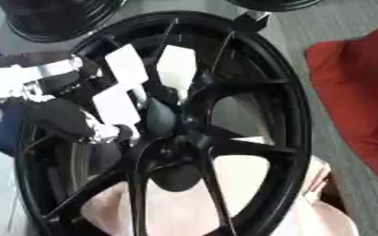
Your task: Pull the pin out of the wheel hub.
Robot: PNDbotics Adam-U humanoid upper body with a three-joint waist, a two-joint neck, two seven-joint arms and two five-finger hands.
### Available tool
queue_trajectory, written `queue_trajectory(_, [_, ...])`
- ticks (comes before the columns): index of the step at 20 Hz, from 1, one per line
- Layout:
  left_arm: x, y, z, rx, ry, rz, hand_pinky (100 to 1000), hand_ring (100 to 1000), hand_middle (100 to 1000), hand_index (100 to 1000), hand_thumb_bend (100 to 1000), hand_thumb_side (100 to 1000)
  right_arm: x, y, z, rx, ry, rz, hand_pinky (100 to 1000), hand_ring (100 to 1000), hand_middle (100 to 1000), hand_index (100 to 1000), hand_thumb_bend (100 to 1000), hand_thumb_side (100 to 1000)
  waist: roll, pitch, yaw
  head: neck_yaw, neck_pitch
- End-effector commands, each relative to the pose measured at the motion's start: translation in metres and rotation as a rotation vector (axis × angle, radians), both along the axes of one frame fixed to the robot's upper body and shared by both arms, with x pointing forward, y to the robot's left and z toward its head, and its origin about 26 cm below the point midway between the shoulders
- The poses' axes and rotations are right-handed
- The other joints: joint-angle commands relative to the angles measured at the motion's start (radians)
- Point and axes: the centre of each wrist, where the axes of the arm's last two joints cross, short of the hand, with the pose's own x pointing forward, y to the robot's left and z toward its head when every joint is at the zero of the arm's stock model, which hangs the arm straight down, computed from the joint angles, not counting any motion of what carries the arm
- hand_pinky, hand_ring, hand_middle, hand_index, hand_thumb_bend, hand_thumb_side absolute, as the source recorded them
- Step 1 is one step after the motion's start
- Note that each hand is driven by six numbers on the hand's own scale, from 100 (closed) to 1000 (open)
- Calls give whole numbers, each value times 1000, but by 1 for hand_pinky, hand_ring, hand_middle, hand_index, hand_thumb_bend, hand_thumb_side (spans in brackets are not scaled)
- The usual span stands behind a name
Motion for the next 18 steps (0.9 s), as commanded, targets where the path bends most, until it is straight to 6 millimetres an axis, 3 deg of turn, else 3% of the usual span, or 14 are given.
queue_trajectory(1, [-3, 1, 9, 10, -27, 1, 639, 481, 473, 620, 460, 274, -1, -1, 4, -10, -10, 8, 593, 690, 766, 718, 100, 900, -4, -23, 2, -3, -1])
queue_trajectory(9, [-3, 6, 14, -14, -79, 0, 629, 450, 439, 574, 415, 285, -1, -2, 3, -11, -6, 5, 594, 691, 765, 718, 100, 901, -3, -25, 1, -5, -5])
queue_trajectory(18, [-3, 13, 15, -21, -103, 16, 606, 385, 364, 484, 311, 184, -2, -2, 3, -11, -6, 4, 594, 692, 765, 719, 100, 901, -3, -27, 3, -10, -6])
